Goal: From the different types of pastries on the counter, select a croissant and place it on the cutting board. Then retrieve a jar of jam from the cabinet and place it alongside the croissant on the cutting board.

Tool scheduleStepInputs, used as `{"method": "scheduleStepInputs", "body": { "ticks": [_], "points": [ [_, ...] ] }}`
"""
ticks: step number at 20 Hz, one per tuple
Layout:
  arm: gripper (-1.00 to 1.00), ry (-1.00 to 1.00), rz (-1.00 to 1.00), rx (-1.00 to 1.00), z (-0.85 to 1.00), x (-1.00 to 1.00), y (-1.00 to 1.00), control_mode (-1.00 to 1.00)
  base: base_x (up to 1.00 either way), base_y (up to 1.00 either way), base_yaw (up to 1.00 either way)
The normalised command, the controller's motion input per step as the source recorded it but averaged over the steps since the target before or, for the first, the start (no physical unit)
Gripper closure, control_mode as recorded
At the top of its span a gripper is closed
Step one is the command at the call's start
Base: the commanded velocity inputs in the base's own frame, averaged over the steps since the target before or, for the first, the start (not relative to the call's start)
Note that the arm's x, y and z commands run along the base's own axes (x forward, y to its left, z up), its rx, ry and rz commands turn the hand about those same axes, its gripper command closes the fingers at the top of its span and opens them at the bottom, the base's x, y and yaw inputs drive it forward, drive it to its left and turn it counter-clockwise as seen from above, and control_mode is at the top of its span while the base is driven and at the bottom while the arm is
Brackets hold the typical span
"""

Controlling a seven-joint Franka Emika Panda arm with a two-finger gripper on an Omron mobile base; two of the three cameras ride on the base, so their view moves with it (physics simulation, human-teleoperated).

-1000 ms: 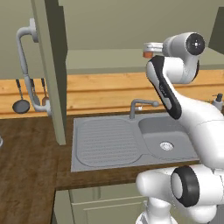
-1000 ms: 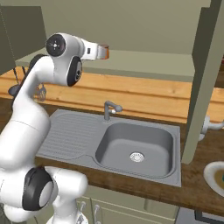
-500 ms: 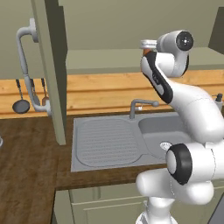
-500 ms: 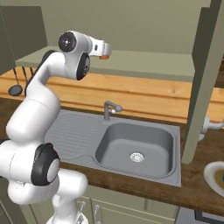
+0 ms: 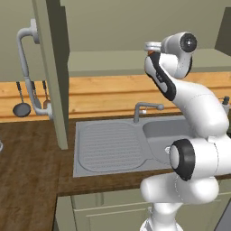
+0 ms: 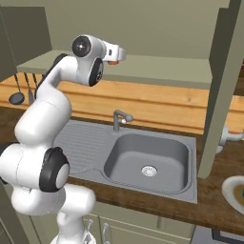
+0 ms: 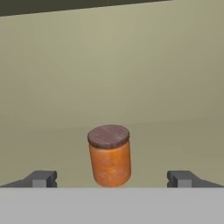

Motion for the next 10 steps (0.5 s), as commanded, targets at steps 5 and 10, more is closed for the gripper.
{"method": "scheduleStepInputs", "body": {
  "ticks": [5, 10],
  "points": [
    [-1.00, 0.00, 0.00, 0.00, -0.11, 0.19, 0.00, -1.00, 0.00, 0.00, 0.00],
    [-1.00, 0.00, 0.00, 0.00, -0.16, 0.31, 0.00, -1.00, 0.00, 0.00, 0.00]
  ]
}}
